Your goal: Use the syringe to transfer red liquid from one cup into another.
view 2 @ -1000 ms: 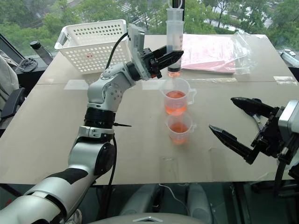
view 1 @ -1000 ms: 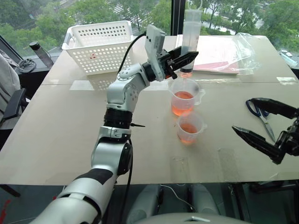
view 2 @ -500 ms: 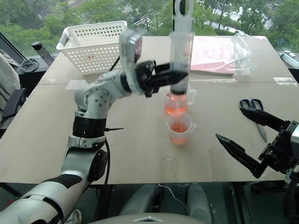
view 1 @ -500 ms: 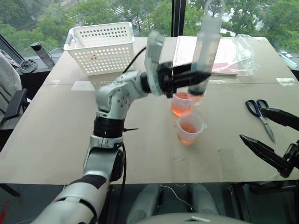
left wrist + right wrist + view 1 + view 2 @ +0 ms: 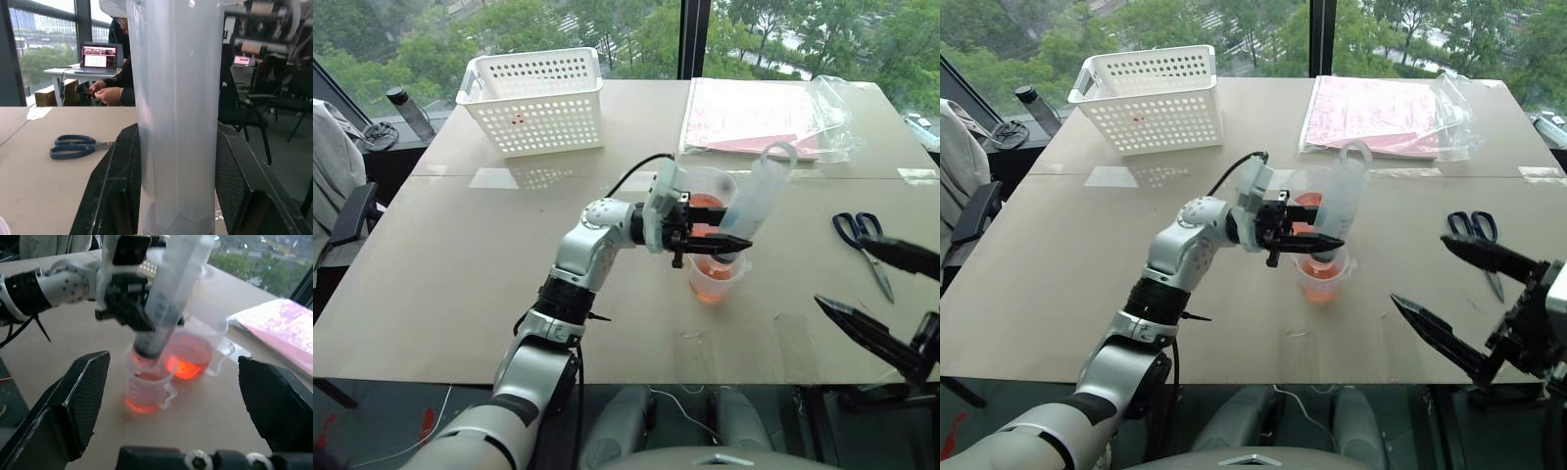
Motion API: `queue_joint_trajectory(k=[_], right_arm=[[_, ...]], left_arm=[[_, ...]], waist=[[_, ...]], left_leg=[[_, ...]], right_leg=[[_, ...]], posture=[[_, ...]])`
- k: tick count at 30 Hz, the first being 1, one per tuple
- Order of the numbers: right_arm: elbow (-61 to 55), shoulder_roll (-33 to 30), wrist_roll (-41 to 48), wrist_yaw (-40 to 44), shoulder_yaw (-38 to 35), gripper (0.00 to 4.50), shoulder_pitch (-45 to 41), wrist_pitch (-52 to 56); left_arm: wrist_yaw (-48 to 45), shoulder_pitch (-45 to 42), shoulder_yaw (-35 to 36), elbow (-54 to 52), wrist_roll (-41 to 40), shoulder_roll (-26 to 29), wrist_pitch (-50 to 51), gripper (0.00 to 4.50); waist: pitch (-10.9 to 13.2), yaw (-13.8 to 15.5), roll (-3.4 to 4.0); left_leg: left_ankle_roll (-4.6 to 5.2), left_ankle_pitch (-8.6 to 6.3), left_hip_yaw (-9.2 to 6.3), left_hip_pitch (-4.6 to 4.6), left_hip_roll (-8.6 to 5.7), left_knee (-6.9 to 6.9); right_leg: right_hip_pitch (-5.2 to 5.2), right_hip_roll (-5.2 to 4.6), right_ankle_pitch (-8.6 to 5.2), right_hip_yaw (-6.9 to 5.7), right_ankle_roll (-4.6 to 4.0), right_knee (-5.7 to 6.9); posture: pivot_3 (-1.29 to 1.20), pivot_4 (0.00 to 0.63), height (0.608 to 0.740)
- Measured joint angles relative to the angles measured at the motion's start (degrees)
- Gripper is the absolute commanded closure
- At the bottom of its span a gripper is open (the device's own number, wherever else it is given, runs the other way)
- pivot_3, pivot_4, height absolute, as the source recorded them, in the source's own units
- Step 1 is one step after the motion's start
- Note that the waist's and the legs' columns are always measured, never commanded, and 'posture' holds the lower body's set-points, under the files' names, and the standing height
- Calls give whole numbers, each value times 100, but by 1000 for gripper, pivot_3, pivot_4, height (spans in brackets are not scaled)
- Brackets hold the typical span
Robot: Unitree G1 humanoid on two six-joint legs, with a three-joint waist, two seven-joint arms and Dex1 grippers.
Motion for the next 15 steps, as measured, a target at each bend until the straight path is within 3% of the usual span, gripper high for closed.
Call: queue_joint_trajectory(k=[4,10,13,15], right_arm=[[198,-1003,858,-1106,754,21,-1099,-241],[523,-1788,1247,-2434,2197,21,-2523,-464],[669,-1852,1246,-2768,2725,1316,-3060,-426],[752,-1853,1200,-2929,2941,1316,-3310,-395]], left_arm=[[5,68,9,189,131,-45,-329,3070],[46,127,11,175,232,-70,-457,3070],[68,152,9,154,246,-61,-462,3070],[68,165,8,133,266,-56,-480,3070]], waist=[[0,-20,0],[1,0,-1],[2,-12,-2],[2,-12,-2]], left_leg=[[-14,9,1,-4,2,-4],[-16,10,-10,-19,1,-5],[-15,9,-8,-20,1,-7],[-15,9,-9,-19,1,-7]], right_leg=[[-1,-2,0,-1,0,-12],[1,-2,1,-12,0,-43],[0,-2,1,-11,0,-45],[0,-1,1,-11,0,-44]], posture=[[0,150,740],[0,150,740],[0,150,740],[0,150,740]])
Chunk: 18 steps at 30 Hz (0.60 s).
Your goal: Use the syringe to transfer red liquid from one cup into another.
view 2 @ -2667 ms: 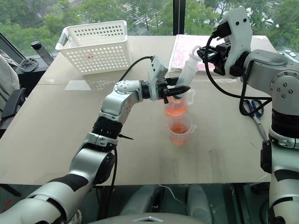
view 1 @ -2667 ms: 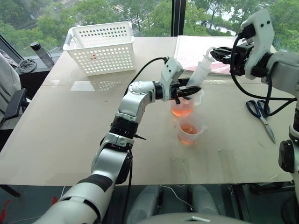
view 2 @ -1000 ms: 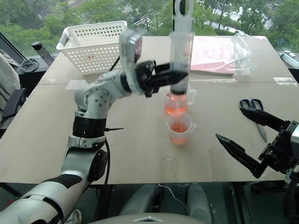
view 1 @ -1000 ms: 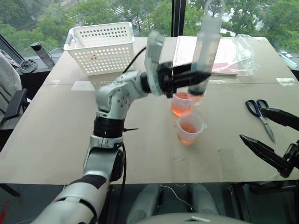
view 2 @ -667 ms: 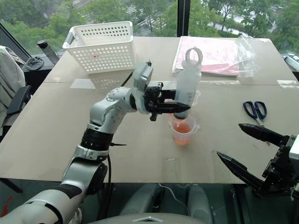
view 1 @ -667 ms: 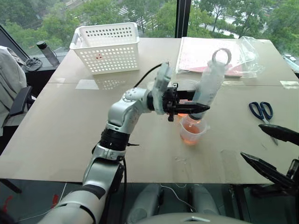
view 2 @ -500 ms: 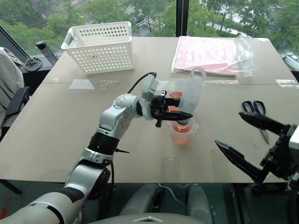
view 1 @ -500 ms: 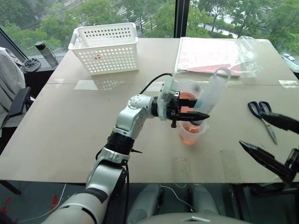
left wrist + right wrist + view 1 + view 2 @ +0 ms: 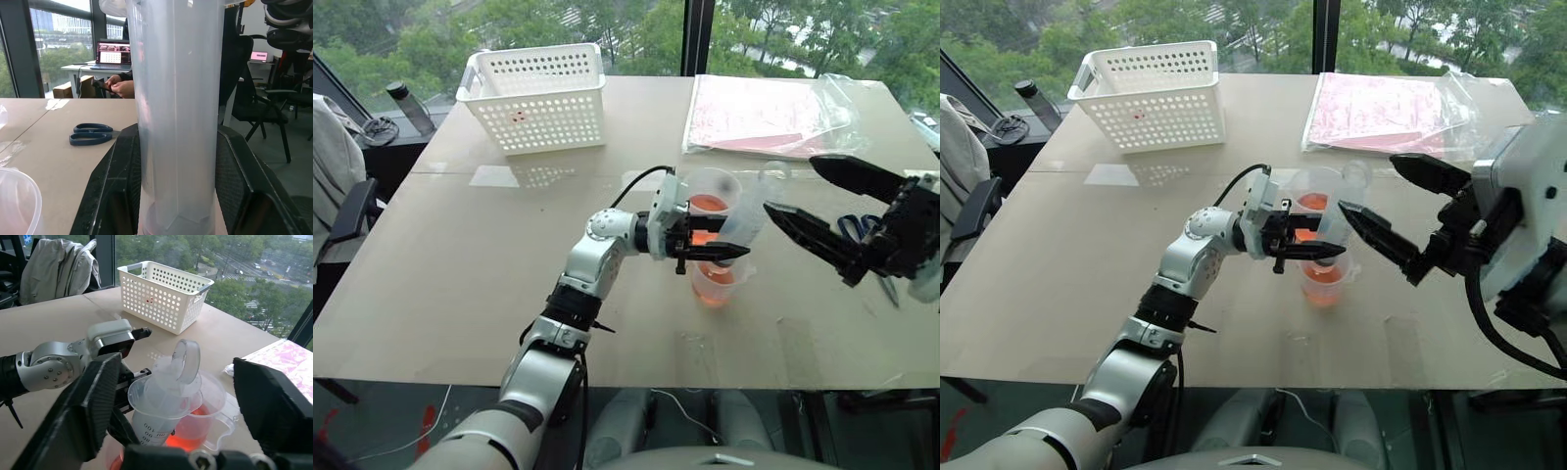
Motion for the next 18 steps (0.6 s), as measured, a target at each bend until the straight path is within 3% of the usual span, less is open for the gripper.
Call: queue_joint_trajectory(k=[8,11,14,16,18], right_arm=[[300,2,-34,-277,724,1316,-904,280],[365,6,-49,-349,894,2160,-1093,416],[388,6,-22,-346,947,3305,-1197,526],[389,-1,22,-275,954,4338,-1269,685],[410,-6,38,-233,953,4430,-1310,752]], left_arm=[[8,14,-2,-36,2,-25,7,3070],[10,17,-3,-94,2,-48,8,3070],[85,16,-2,-107,8,-69,11,3070],[139,17,-3,-107,58,-77,19,3070],[142,17,-4,-106,76,-73,20,3070]], waist=[[0,-9,1],[0,-6,1],[0,-5,1],[0,-6,1],[0,-7,1]], left_leg=[[0,0,1,1,0,0],[0,0,1,1,0,1],[1,0,0,1,0,1],[1,-1,1,1,0,0],[1,-1,1,1,0,0]], right_leg=[[-1,2,0,1,0,1],[-1,2,0,2,0,1],[-1,2,0,1,0,1],[-1,2,0,2,0,1],[-1,2,0,2,0,1]], posture=[[0,150,740],[0,150,740],[0,150,740],[0,150,740],[0,150,740]])
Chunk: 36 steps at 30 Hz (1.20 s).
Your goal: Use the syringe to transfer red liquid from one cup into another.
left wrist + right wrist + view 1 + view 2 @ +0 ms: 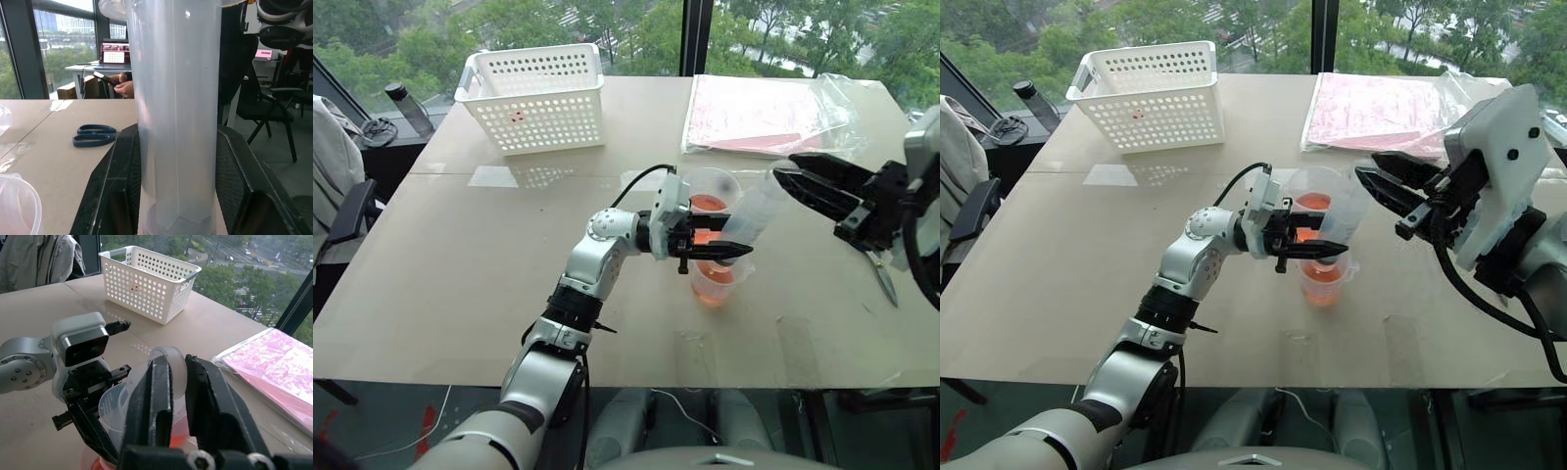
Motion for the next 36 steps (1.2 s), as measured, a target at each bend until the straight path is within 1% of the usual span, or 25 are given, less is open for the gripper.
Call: queue_joint_trajectory(k=[5,8,10,12,16,21,25,31,34,36], right_arm=[[105,-12,41,116,92,4430,-265,213],[118,-19,6,192,282,4430,-463,285],[117,26,-129,261,546,4430,-642,353],[105,264,-427,348,822,4430,-703,368],[103,698,-844,404,1056,4430,-617,365],[61,905,-1258,633,1058,4430,-366,363],[9,950,-1326,744,956,4430,-199,356],[-54,1022,-1392,808,879,4430,-219,334],[-35,1133,-1165,1070,680,3240,-219,257],[-68,1136,-970,1358,488,2343,-123,207]], left_arm=[[1,0,7,0,-16,-12,73,3070],[2,2,9,-2,-17,-12,133,3070],[4,11,13,-1,-15,3,154,3070],[5,38,16,-1,-13,37,217,3070],[66,49,20,-2,-13,51,376,3070],[107,57,7,-2,-10,60,536,3070],[105,119,-4,-68,-10,56,634,3070],[116,118,3,-164,-12,56,675,3070],[119,112,27,-368,-134,17,765,3070],[184,93,64,-509,-244,-62,856,3070]], waist=[[0,0,0],[0,-5,0],[0,-8,1],[0,-5,1],[0,-1,0],[0,2,1],[0,-4,0],[0,-1,1],[0,2,0],[0,4,0]], left_leg=[[0,0,0,0,0,0],[0,0,-1,0,0,0],[0,0,0,0,0,-1],[0,0,0,0,0,-1],[0,0,0,0,0,-1],[0,0,0,0,0,-1],[0,0,-1,0,0,-1],[0,0,0,0,0,-1],[0,0,0,0,0,-1],[0,0,-1,0,0,-1]], right_leg=[[0,0,0,-1,0,0],[-1,1,0,0,0,0],[-3,0,0,0,0,0],[-3,0,0,1,0,0],[-4,1,0,1,0,2],[-4,3,1,1,1,2],[-4,3,1,1,1,3],[-4,2,1,1,1,2],[-3,1,1,2,1,2],[-2,2,1,0,1,1]], posture=[[0,150,740],[0,150,740],[0,150,740],[0,150,740],[0,150,740],[0,150,740],[0,150,740],[0,150,740],[0,150,740],[0,150,740]])
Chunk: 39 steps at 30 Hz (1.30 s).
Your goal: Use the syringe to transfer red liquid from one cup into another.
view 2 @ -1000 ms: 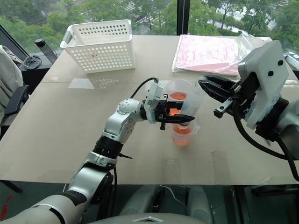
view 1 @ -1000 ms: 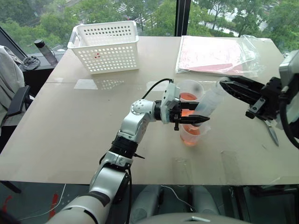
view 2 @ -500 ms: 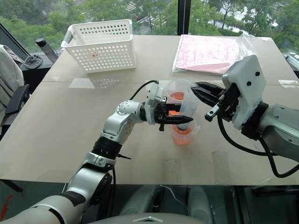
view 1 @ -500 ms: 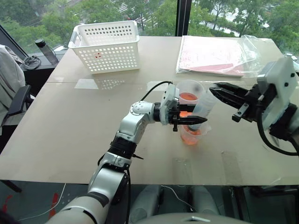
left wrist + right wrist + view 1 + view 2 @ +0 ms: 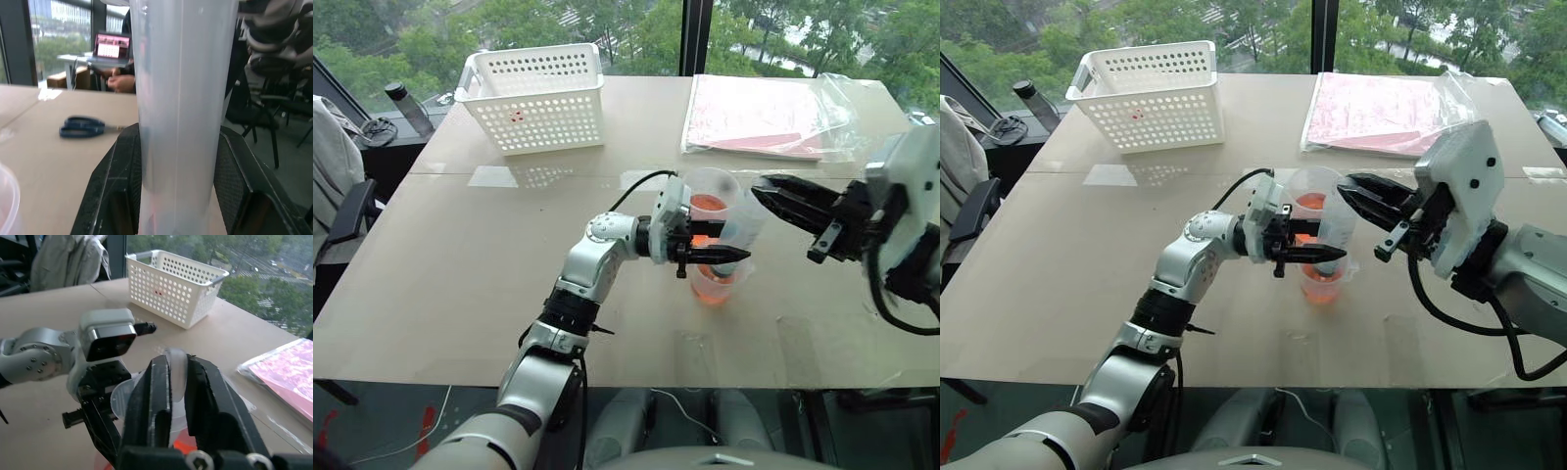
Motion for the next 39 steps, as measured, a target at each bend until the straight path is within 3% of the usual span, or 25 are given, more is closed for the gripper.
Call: queue_joint_trajectory(k=[5,11,15,20,27,34,37,38,39], right_arm=[[-101,-2,7,344,-658,49,604,23],[-303,203,728,301,-1569,49,1675,119],[-419,488,419,-156,-1080,49,1697,90],[-260,1168,30,-663,-316,49,912,-188],[-138,1157,205,-856,85,49,410,-225],[-3,1437,-406,-827,585,2924,299,-205],[-11,1503,-549,-696,601,2982,375,-214],[-13,1532,-580,-617,575,2982,442,-237],[-13,1536,-592,-567,552,2984,510,-242]], left_arm=[[270,-42,43,-58,-116,-46,241,3070],[393,-274,240,-377,-340,-60,280,3070],[413,-275,171,-403,-337,-110,238,3070],[331,-300,146,-409,-325,0,226,3070],[264,-315,120,-390,-264,54,132,3070],[157,-321,76,-331,-255,91,143,3070],[69,-321,67,-282,-286,114,183,3070],[41,-322,64,-283,-308,136,236,2077],[40,-322,67,-284,-337,154,260,1639]], waist=[[0,8,0],[0,-9,-1],[0,-10,-2],[0,-8,-1],[1,4,-1],[0,-8,-1],[0,-5,-1],[0,-4,-1],[1,1,-1]], left_leg=[[1,0,0,1,0,1],[1,0,4,6,0,1],[0,0,4,9,1,3],[0,0,8,10,0,0],[0,0,6,9,0,-1],[0,0,6,9,0,-2],[0,0,5,9,0,-2],[0,0,6,9,0,-2],[0,0,6,9,0,-2]], right_leg=[[1,1,0,0,0,1],[5,0,1,5,1,2],[6,2,1,6,2,6],[4,3,2,10,3,5],[5,3,2,8,3,1],[2,7,2,8,3,3],[3,13,2,8,3,2],[3,13,2,8,3,2],[3,12,2,8,3,2]], posture=[[0,150,740],[0,150,740],[0,150,740],[0,150,740],[0,150,740],[0,150,740],[0,150,740],[0,150,740],[0,150,740]])
